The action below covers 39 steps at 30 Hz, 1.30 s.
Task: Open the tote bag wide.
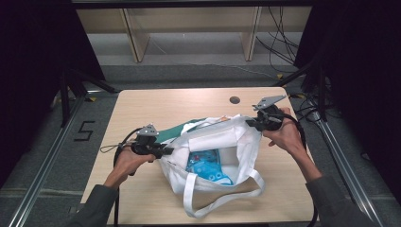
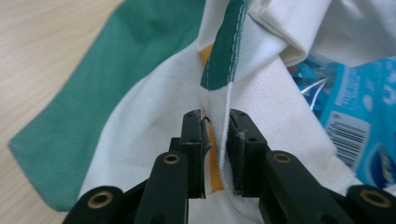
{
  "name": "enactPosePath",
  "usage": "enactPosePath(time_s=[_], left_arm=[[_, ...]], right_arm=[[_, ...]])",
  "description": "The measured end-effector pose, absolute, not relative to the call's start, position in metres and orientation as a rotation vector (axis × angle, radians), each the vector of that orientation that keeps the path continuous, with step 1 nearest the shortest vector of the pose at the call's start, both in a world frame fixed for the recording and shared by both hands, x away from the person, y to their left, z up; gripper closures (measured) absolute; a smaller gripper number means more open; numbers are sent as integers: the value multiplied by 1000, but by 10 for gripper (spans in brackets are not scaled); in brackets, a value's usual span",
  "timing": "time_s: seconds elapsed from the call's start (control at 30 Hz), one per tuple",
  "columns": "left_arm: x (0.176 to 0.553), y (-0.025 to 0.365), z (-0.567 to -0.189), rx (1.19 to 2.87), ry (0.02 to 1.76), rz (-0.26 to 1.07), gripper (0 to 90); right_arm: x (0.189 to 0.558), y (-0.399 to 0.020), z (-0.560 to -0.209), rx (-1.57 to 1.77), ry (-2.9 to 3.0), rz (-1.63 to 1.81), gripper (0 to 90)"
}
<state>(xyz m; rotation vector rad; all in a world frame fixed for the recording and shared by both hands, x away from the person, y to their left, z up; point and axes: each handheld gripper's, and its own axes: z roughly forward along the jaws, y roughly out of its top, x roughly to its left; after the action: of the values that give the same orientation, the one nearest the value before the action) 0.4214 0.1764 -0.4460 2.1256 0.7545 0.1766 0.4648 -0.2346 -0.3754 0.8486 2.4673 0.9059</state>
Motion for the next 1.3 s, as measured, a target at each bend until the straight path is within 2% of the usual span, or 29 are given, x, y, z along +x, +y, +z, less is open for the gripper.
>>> enactPosePath(time_s=[0.13, 0.2, 0.4, 0.6, 0.7, 0.83, 0.87, 0.93, 1.0, 1.03, 1.07, 1.13, 1.17, 1.2, 1.23, 1.27, 1.3], left_arm=[[409, 169, -441, 2185, 748, 229, 738], [405, 165, -443, 2192, 740, 198, 714], [395, 154, -454, 2153, 815, 97, 527], [379, 143, -462, 2188, 851, 42, 330], [368, 134, -467, 2130, 896, -41, 282], [357, 127, -459, 2110, 883, -15, 239], [356, 123, -459, 2146, 869, 32, 228], [356, 114, -463, 2261, 860, 143, 246], [357, 111, -466, 2287, 850, 164, 375], [360, 111, -468, 2296, 832, 159, 375], [361, 112, -472, 2290, 815, 148, 568], [361, 114, -475, 2263, 819, 118, 747], [360, 116, -476, 2235, 831, 102, 747], [359, 119, -476, 2210, 827, 95, 815], [358, 122, -474, 2169, 824, 78, 860], [358, 122, -474, 2169, 824, 78, 862], [358, 124, -472, 2149, 821, 62, 862]], right_arm=[[461, -234, -378, 801, 2447, 897, 882], [456, -235, -382, 832, 2466, 900, 881], [449, -240, -397, 835, 2484, 897, 881], [441, -244, -402, 835, 2504, 904, 878], [439, -245, -401, 830, 2524, 890, 876], [438, -245, -403, 837, 2527, 880, 876], [438, -244, -406, 838, 2512, 899, 876], [439, -242, -407, 838, 2496, 880, 876], [438, -241, -407, 850, 2502, 886, 875], [438, -241, -407, 834, 2510, 882, 875], [438, -241, -408, 825, 2517, 888, 864], [438, -243, -407, 819, 2532, 875, 850], [436, -243, -409, 840, 2523, 899, 813], [437, -244, -411, 824, 2529, 928, 764], [431, -247, -412, 831, 2540, 910, 642], [431, -247, -412, 831, 2540, 910, 642], [425, -245, -414, 888, 2541, 922, 587]])
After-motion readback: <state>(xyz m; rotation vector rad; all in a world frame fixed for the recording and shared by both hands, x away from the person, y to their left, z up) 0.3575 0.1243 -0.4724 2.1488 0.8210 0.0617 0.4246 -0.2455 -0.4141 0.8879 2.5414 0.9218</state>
